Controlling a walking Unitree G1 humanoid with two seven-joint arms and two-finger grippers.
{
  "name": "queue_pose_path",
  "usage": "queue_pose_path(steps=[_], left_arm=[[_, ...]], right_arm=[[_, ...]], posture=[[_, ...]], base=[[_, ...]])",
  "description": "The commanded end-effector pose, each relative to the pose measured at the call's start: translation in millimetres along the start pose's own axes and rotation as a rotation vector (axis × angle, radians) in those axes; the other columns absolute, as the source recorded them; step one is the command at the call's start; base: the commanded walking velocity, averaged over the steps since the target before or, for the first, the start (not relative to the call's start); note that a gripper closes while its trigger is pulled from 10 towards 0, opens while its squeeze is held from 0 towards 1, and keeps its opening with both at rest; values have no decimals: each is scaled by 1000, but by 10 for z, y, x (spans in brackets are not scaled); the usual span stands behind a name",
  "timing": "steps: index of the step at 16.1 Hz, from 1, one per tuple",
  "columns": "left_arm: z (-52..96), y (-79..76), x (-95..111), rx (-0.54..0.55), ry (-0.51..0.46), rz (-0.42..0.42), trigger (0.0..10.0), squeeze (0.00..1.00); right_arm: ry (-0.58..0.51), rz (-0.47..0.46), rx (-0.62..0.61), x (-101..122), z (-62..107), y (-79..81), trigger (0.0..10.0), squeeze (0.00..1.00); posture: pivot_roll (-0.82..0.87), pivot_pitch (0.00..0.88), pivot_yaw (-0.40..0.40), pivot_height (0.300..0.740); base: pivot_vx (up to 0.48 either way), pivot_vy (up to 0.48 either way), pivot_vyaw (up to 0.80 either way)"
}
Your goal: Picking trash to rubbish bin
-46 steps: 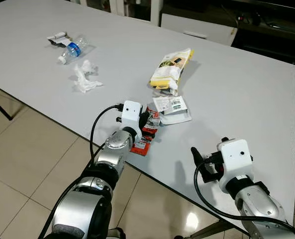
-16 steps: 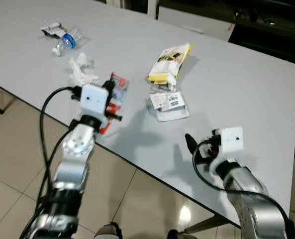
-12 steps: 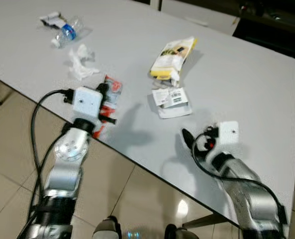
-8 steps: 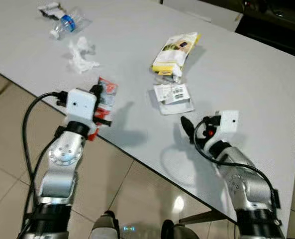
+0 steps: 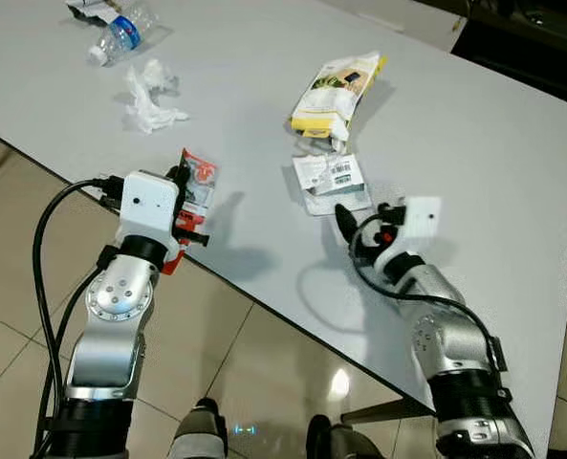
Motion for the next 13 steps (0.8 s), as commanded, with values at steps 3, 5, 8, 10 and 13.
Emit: queue_pose_path(steps=[3, 5, 8, 10, 13], left_arm=[[24, -97, -16, -25, 15, 17, 4471, 0], [37, -92, -23, -27, 20, 20, 4549, 0], [50, -82, -25, -30, 28, 18, 4627, 0], [55, -82, -27, -33, 32, 15, 4627, 0], [55, -77, -37, -33, 37, 14, 4667, 0]], right_arm=[[32, 57, 16, -107, -48, 51, 10000, 0], [20, 62, 22, -79, -82, 61, 10000, 0], [4, 78, 64, -26, -187, 137, 10000, 0], [-2, 95, 71, 7, -241, 156, 10000, 0], [-28, 123, 71, 100, -294, 148, 10000, 0]], posture=[[372, 264, -96, 740], [380, 267, -93, 740], [391, 271, -88, 740], [395, 276, -86, 740], [395, 276, -86, 740]], base=[[0, 0, 0], [0, 0, 0], [0, 0, 0], [0, 0, 0], [0, 0, 0]])
Point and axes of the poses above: a point about 5 cm out from each wrist's last joint towards the gripper, its own z axis pointing back from the gripper into the wrist, its own x axis along the axis of the wrist's last joint, y = z × x, the point moved 5 cm from there along -z, pointing out of the wrist towards the gripper, and after that the axes turned 1 degree about z, right-handed, at the moved point
